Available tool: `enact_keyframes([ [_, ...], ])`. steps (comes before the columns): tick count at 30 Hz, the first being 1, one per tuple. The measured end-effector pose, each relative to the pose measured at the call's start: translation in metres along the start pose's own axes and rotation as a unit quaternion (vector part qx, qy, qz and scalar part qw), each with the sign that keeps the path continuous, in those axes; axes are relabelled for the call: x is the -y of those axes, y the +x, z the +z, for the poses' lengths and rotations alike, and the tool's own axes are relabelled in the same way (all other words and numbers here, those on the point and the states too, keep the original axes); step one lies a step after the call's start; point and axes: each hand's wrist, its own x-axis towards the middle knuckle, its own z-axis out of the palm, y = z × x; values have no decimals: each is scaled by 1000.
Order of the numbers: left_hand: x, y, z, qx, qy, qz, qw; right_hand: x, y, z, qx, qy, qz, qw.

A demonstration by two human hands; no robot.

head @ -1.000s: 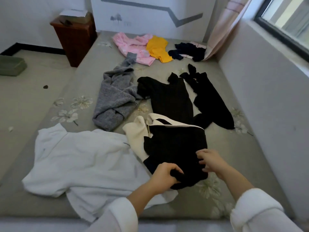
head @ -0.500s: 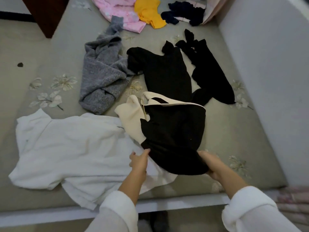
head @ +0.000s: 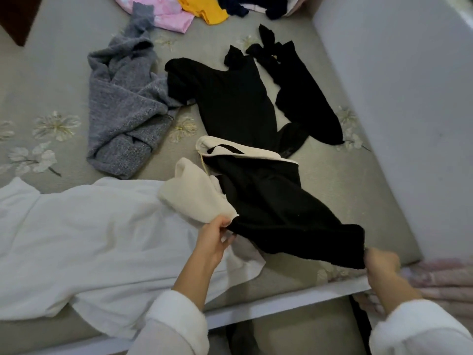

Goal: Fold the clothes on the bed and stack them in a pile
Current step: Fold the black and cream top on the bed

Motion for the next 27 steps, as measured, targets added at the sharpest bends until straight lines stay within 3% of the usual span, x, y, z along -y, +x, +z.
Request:
enact_keyframes([
  [1,2,-4,-1,14,21,9,1000,6,-5,4,-29,-31,-66,997],
  [3,5,-15,1,39,38,24,998,22,-30,14,-12,-39,-249,968],
  [5,8,-25,8,60,44,24,997,31,-64,29,85,-84,-440,890],
  [6,10,-31,12,73,44,21,996,30,-78,42,161,-159,-496,838],
  [8,15,-42,18,104,32,13,994,19,-100,71,258,-350,-501,748],
  [9,14,-48,17,116,38,0,993,11,-105,85,249,-413,-486,729],
  [10,11,-54,14,123,70,-15,990,7,-107,94,222,-421,-474,741],
  [12,-4,-62,2,128,242,-48,961,4,-105,96,173,-363,-470,786],
  [13,-15,-64,-5,123,345,-56,929,1,-100,94,155,-357,-490,780],
  [14,-26,-64,-9,108,417,-39,902,-2,-93,89,135,-376,-523,752],
  [17,-52,-51,4,15,448,153,881,-8,-78,69,117,-423,-596,673],
  [19,-57,-31,26,41,486,280,827,-6,-79,56,151,-417,-617,650],
  [20,-52,-19,36,83,539,293,785,-3,-79,49,146,-414,-625,646],
  [21,-44,-5,44,110,625,269,725,0,-79,42,117,-390,-642,650],
  [22,-34,7,49,115,729,227,635,1,-76,36,70,-338,-648,679],
  [23,-23,14,51,114,819,175,534,4,-74,28,29,-268,-625,732],
  [24,-12,17,51,125,865,123,470,4,-69,21,23,-194,-564,802],
  [25,-1,17,50,157,870,64,464,6,-64,15,50,-114,-481,868],
  [26,8,16,48,208,840,-6,502,7,-58,11,96,-31,-399,911],
  [27,15,14,46,257,781,-79,564,9,-54,8,132,42,-337,931],
])
